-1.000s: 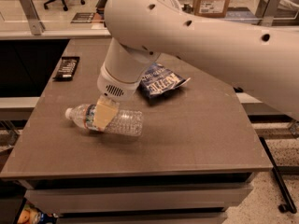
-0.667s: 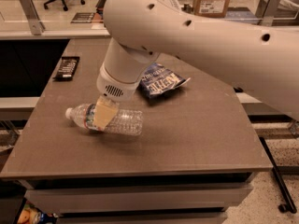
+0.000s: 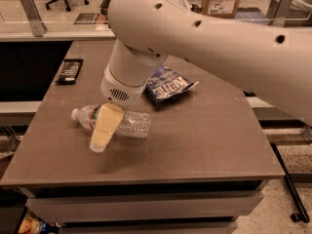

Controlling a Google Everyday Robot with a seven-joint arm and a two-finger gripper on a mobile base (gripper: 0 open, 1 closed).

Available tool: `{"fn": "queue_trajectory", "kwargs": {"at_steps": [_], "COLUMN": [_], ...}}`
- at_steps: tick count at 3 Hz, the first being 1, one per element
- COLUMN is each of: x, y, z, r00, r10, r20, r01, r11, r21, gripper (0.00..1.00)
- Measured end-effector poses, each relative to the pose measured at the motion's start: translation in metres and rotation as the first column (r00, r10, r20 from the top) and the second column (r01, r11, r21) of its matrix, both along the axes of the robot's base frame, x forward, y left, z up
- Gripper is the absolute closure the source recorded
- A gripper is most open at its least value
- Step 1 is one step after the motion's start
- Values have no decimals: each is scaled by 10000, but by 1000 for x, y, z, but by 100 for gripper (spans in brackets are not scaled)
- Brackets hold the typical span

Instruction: Knock water bottle over

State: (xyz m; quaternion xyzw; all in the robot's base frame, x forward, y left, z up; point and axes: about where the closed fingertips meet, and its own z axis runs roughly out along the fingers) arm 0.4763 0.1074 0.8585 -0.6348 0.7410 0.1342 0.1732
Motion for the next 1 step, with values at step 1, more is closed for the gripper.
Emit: {"fn": "queue_trajectory", "kwargs": {"at_steps": [1], "x": [0], "y": [0], "z": [0], "r00": [10000], "r10": [0], "r20": [1], "r01": [0], "r11": [10000], "r21": [0], "gripper": [0]}}
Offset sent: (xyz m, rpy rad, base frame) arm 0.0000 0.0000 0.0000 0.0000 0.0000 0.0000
